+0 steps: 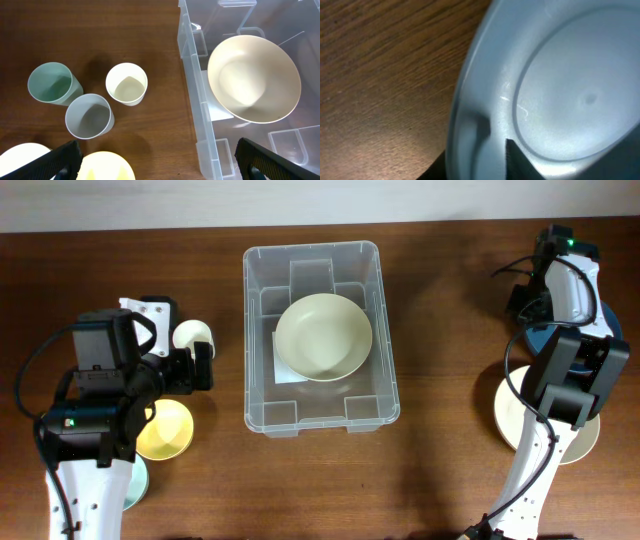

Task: Pack container
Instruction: 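Move the right gripper to the dark blue bowl's rim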

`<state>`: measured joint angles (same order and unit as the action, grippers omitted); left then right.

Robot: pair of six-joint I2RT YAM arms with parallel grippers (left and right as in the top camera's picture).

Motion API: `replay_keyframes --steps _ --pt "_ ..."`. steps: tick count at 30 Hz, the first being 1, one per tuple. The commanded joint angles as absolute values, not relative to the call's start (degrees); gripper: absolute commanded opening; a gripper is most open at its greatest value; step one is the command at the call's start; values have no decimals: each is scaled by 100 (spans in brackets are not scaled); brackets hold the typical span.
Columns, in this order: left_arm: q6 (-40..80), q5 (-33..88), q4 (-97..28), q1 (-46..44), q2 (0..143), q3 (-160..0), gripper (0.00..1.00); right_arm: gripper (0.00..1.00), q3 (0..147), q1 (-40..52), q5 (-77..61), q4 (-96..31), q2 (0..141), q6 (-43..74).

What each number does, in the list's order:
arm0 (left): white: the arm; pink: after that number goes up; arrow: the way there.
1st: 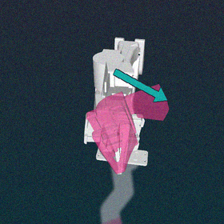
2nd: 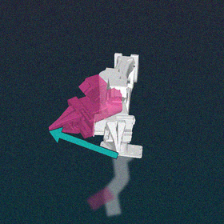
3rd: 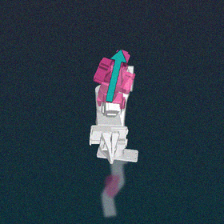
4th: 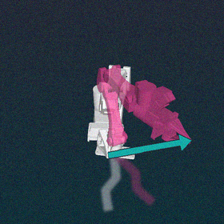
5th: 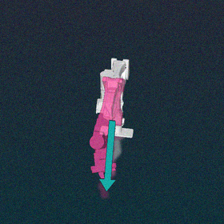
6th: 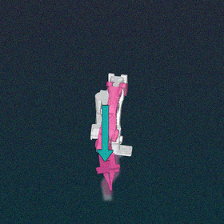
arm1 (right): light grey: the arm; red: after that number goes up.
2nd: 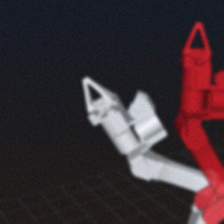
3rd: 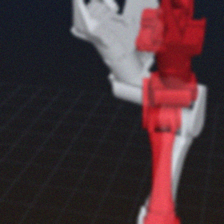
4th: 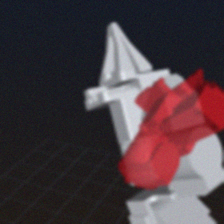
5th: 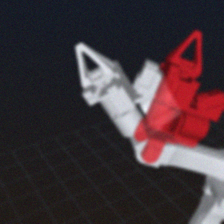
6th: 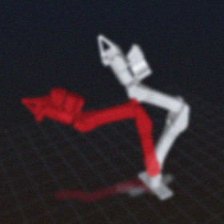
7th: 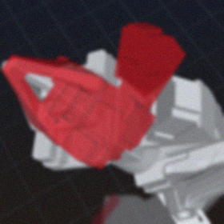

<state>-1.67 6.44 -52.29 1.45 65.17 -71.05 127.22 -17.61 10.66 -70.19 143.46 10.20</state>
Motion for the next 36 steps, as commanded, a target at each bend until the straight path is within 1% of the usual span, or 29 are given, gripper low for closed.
replay_keyframes --steps 1,2,3,12,16,18,21,24,26,30,35,36 --pt "-126 622 -5214 152 6530 -7216 100 14 12696 -1791 1120 -6976 14418 1015" --pt "-126 622 -5214 154 6530 -7216 100 7 12696 -1791 1120 -6965 14418 1017" --pt "-126 622 -5214 154 6530 -7216 100 4 12696 -1791 1120 -6965 14418 1015" --pt "-126 622 -5214 154 6530 -7216 100 4 12726 -1791 1098 -7002 14383 1017" --pt "-128 620 -5212 154 6530 -7216 100 4 13168 -1787 816 -7185 14038 982" --pt "-128 620 -5214 154 6530 -7216 100 4 13670 -1730 543 -7391 13740 784" --pt "-128 620 -5212 154 6530 -7216 100 4 14396 -1487 414 -7824 13299 314" --pt "-128 620 -5196 154 6530 -7216 100 4 14796 -1070 364 -8064 12884 -54" --pt "-128 620 -5192 154 6530 -7216 100 4 14805 -847 373 -8055 12689 -132" --pt "-128 617 -5194 154 6530 -7216 100 4 14803 -591 751 -8082 12606 -49" --pt "-128 617 -5192 154 6530 -7216 100 4 14457 -757 1402 -8134 12702 582" --pt "-128 617 -5192 154 6530 -7216 100 7 14344 -823 1487 -8121 12711 729"
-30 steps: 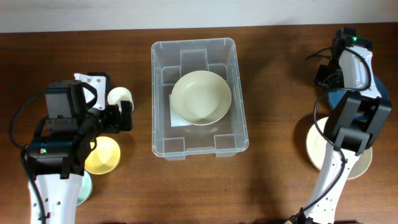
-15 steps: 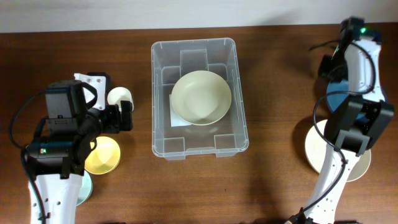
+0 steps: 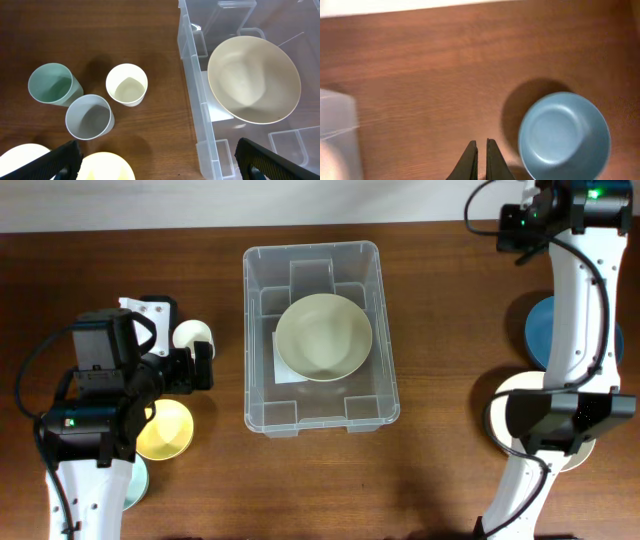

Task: Pack container
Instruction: 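Move the right gripper to the dark blue bowl's rim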

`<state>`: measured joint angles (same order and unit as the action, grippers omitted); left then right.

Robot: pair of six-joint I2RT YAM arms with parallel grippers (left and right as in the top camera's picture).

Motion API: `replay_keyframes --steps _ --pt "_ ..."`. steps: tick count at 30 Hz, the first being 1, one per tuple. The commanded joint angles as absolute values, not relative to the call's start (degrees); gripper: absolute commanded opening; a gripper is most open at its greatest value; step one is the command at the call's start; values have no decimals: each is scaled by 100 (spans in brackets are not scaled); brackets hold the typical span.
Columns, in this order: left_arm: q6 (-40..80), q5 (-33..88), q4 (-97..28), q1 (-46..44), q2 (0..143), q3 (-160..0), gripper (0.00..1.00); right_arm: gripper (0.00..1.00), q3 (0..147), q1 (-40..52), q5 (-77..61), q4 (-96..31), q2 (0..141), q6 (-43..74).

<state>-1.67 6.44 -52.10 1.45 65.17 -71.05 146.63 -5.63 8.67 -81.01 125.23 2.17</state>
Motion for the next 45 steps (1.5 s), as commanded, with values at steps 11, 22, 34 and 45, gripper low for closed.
replay_keyframes --steps 11,22,34,45 --pt "-128 620 -5190 154 6530 -7216 100 99 11808 -1555 871 -6628 12713 1015" --pt "-126 622 -5186 154 6530 -7216 100 99 9872 -1664 738 -4480 12713 1020" --pt "-126 622 -5183 154 6530 -7216 100 82 8925 -1997 1118 -3520 12724 1020" --pt "-126 624 -5186 152 6530 -7216 100 28 8925 -2032 1116 -3446 12724 1015"
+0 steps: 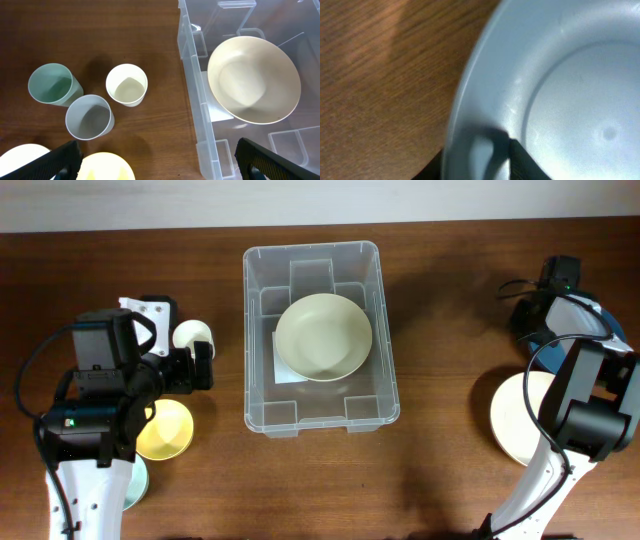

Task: Pack container
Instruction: 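Move the right gripper to the dark blue bowl's rim, then lift the dark blue bowl and carry it over the container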

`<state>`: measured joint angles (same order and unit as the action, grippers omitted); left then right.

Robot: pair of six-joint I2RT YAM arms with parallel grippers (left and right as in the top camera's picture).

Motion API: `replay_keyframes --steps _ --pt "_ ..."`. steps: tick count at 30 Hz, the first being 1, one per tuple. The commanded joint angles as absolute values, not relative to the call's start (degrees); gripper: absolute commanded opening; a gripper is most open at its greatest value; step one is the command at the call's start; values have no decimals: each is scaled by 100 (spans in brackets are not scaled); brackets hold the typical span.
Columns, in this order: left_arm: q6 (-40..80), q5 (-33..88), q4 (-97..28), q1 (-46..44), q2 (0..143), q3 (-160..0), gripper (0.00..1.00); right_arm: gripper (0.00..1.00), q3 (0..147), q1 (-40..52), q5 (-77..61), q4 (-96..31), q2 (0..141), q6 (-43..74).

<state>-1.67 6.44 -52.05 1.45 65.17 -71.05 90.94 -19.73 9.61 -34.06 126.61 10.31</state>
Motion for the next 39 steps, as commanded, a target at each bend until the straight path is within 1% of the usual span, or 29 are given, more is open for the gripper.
replay_keyframes --steps 1,3,5,6,13,17,23,30,39 --pt "-126 624 -5186 154 6530 -7216 100 27 8925 -2032 1118 -3437 12724 1015" --pt "-126 622 -5186 154 6530 -7216 100 22 8925 -2032 1116 -3413 12724 1013" --pt "-126 624 -5186 154 6530 -7216 100 15 8927 -2027 1116 -3398 12724 1013" --pt "-126 624 -5188 154 6530 -7216 100 4 8932 -2027 1116 -3398 12724 1015" --pt "-126 622 -5186 154 6530 -7216 100 4 9168 -2027 1109 -3568 12689 991" --pt "-126 622 -5186 154 6530 -7216 100 4 9625 -1988 1098 -3972 12514 926" --pt "-126 622 -5186 154 6530 -7216 100 4 10591 -1597 1004 -4558 11876 292" --pt "-126 622 -5188 154 6530 -7216 100 4 11607 -467 285 -5288 11109 -834" --pt "-126 622 -5188 154 6530 -7216 100 4 11681 1590 191 -5706 10779 -1706"
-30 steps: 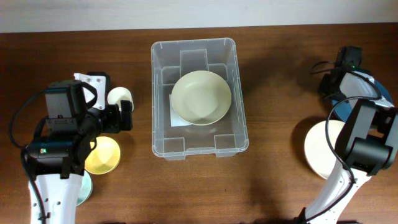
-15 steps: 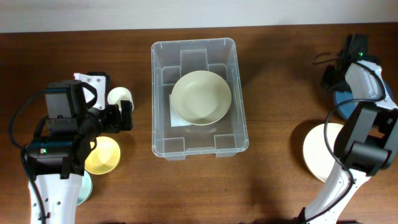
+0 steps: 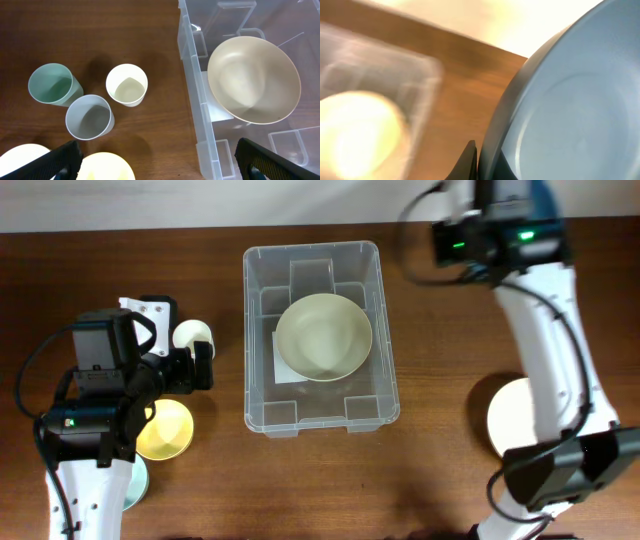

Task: Pack container
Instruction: 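Lift the dark blue bowl and carry it over the container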

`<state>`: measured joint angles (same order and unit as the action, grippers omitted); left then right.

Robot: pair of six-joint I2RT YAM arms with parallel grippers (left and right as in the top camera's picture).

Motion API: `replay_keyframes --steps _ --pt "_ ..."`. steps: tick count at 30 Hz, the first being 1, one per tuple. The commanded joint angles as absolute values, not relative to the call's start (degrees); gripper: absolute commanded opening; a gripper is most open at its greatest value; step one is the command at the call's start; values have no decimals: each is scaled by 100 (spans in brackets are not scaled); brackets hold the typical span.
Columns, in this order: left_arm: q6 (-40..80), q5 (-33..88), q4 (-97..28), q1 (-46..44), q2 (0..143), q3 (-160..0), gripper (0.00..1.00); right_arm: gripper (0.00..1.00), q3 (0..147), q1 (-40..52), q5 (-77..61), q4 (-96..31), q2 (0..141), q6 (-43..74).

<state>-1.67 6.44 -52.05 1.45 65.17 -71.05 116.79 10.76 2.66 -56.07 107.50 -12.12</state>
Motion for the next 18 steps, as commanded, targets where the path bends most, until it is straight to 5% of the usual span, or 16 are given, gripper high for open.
replay_keyframes --steps 1,18 --pt "-126 620 -5188 154 6530 -7216 100 4 11679 1855 193 -5752 10805 -1782" --pt "-126 620 -5190 154 6530 -7216 100 4 11441 3686 -526 -6149 11834 -2078"
